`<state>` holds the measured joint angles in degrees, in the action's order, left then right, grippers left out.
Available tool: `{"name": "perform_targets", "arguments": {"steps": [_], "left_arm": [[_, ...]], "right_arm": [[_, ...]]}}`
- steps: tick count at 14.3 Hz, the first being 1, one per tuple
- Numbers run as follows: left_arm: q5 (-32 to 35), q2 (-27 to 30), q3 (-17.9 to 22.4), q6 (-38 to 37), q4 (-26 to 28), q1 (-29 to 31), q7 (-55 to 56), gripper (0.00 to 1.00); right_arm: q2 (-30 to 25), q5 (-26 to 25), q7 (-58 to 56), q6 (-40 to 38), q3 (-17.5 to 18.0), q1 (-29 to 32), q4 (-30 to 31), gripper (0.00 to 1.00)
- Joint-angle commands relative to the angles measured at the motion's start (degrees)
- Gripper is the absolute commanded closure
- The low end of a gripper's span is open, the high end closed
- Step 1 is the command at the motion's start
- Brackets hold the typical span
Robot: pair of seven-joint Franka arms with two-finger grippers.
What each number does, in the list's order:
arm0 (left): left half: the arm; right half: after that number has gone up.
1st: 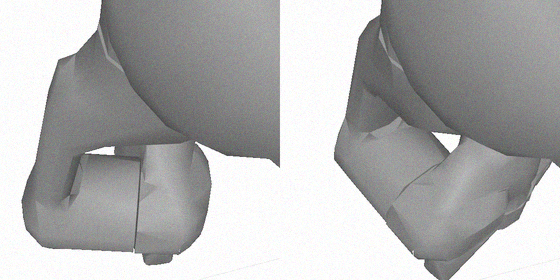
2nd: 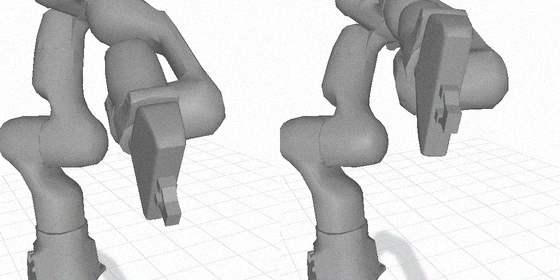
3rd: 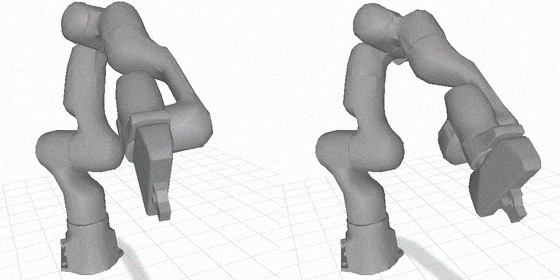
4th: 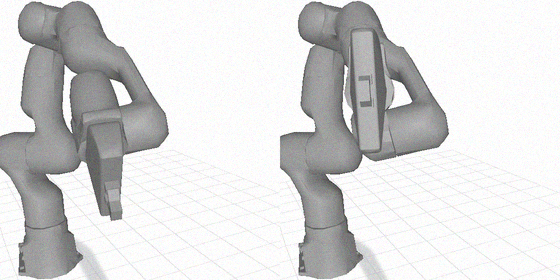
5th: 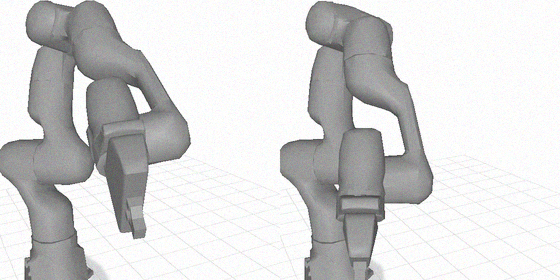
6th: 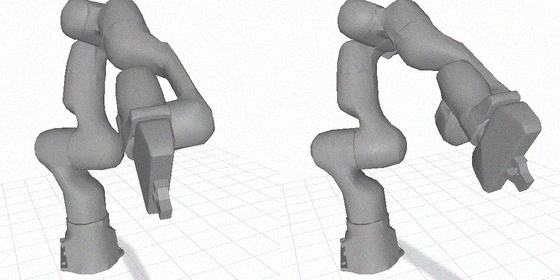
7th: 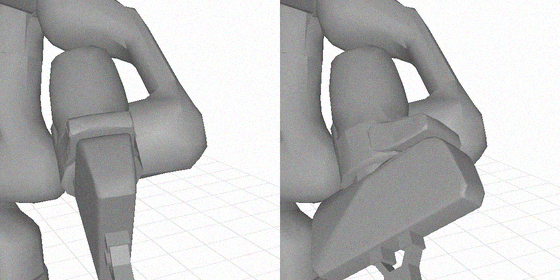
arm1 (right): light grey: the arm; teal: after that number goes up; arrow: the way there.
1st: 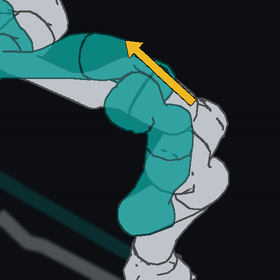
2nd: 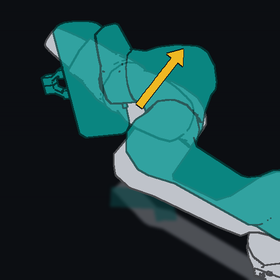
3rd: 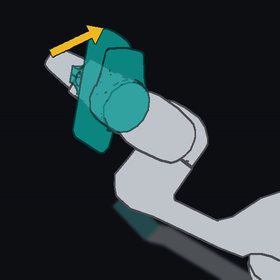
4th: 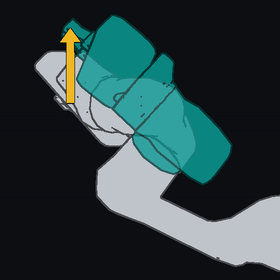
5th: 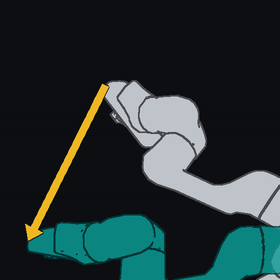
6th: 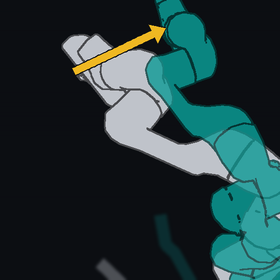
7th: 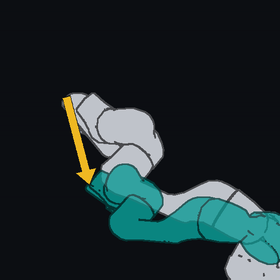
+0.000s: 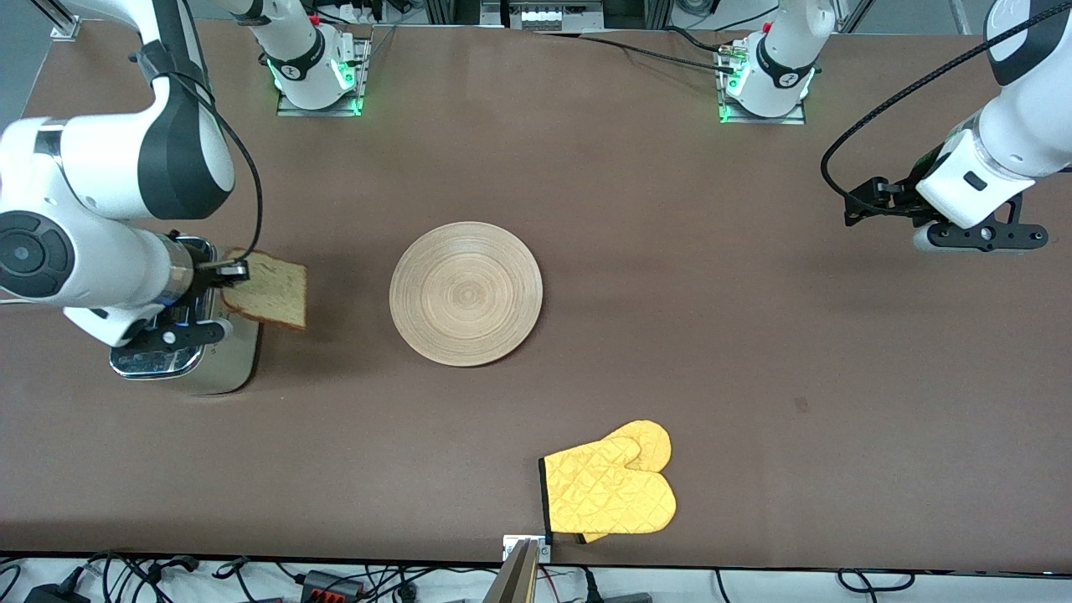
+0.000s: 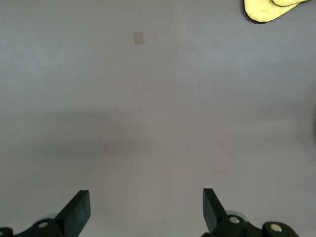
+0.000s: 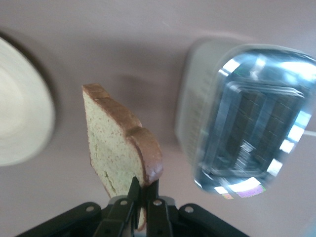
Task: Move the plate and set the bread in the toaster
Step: 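Lift the bread slice with the right gripper over the toaster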
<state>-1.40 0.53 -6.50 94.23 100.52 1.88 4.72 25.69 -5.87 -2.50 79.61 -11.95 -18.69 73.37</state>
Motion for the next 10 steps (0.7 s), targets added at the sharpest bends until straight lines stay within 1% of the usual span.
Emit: {"name": "perform_targets", "arguments": {"steps": [1,2,5,6,7,10], "left_arm": [[-0.62,0.87,-0.53,-0.63,-0.06,0.05,0.73,0.00],[-0.62,0.87,-0.53,-0.63,-0.06,0.05,0.73,0.00],[-0.62,0.79,-0.53,-0.63,-0.06,0.05,0.65,0.00],[-0.71,0.87,-0.53,-0.72,-0.06,0.05,0.65,0.00],[-0.62,0.87,-0.53,-0.63,-0.06,0.05,0.73,0.00],[-0.62,0.87,-0.53,-0.72,-0.06,0.05,0.65,0.00]], "right_arm": [[0.77,-8.68,-0.57,-3.32,-0.27,0.15,-2.53,1.00],[0.77,-11.94,-1.10,-3.32,-0.70,0.15,-2.44,1.00],[1.12,-18.54,-7.76,-3.32,-1.59,1.81,-2.27,1.00],[1.47,-21.52,-9.96,-2.97,-1.59,1.91,-2.09,1.00],[1.56,-23.29,-10.50,-2.79,-1.59,1.99,-1.91,1.00],[3.66,-24.10,-9.72,-2.88,-1.59,1.99,-1.48,1.00]]}}
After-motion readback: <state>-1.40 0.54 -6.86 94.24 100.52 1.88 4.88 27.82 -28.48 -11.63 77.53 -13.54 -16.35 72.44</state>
